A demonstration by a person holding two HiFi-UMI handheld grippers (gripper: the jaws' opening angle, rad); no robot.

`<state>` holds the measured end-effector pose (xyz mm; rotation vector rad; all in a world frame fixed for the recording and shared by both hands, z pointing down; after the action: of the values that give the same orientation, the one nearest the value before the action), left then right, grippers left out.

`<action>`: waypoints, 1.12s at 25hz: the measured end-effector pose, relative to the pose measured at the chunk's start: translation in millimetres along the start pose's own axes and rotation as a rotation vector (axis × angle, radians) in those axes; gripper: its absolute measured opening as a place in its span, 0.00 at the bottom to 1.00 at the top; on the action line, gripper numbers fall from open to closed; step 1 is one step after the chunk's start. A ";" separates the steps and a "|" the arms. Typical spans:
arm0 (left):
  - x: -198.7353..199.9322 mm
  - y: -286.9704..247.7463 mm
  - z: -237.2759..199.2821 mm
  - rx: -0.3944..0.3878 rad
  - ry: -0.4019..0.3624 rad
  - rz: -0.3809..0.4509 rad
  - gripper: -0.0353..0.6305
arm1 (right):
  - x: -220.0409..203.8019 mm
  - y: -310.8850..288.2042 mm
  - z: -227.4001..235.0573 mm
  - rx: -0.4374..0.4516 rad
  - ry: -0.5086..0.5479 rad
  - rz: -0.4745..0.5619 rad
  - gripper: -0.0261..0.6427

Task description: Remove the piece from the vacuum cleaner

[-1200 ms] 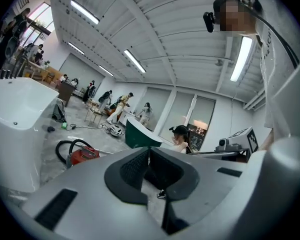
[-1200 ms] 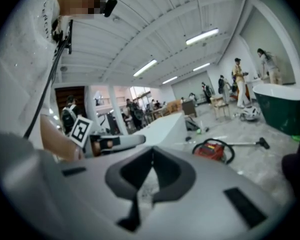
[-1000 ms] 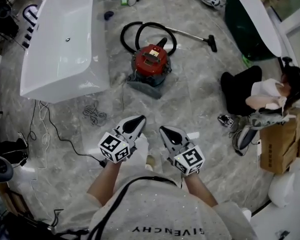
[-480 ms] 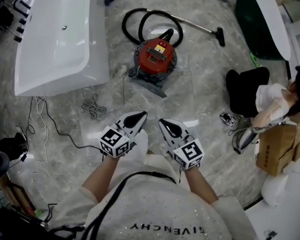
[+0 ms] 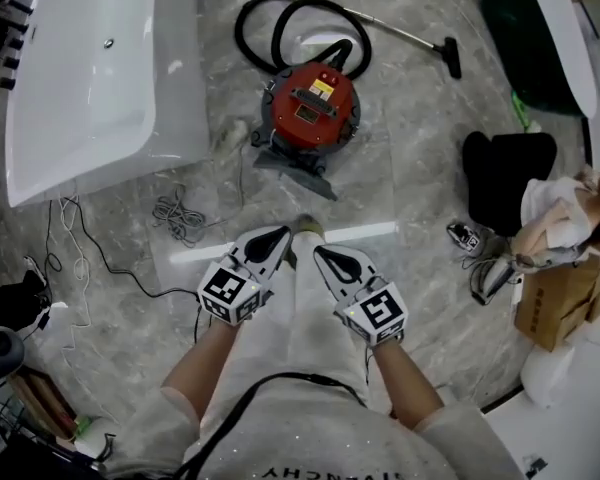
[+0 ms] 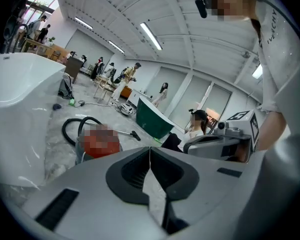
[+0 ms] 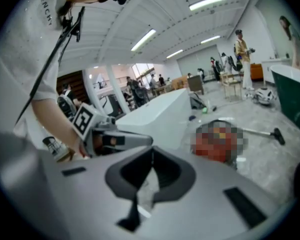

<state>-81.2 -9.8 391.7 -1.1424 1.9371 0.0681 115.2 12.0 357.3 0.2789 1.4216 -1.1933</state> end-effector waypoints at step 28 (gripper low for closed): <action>-73.5 -126.5 -132.7 0.133 -0.501 -0.210 0.09 | -136.1 -141.2 94.4 -0.031 0.135 -0.175 0.06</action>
<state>-58.4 -90.5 570.6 -1.1079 1.3560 0.1005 102.5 -60.8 562.0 0.2206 1.6069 -1.3127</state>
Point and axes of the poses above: the fingertips, and each gripper's own axes: y backward along the fingers, z to its right, x out of its top, the point moved 10 cm from there along y, backward along the fingers, and after that the axes turned 9 degrees about y, right-handed, at the moved point
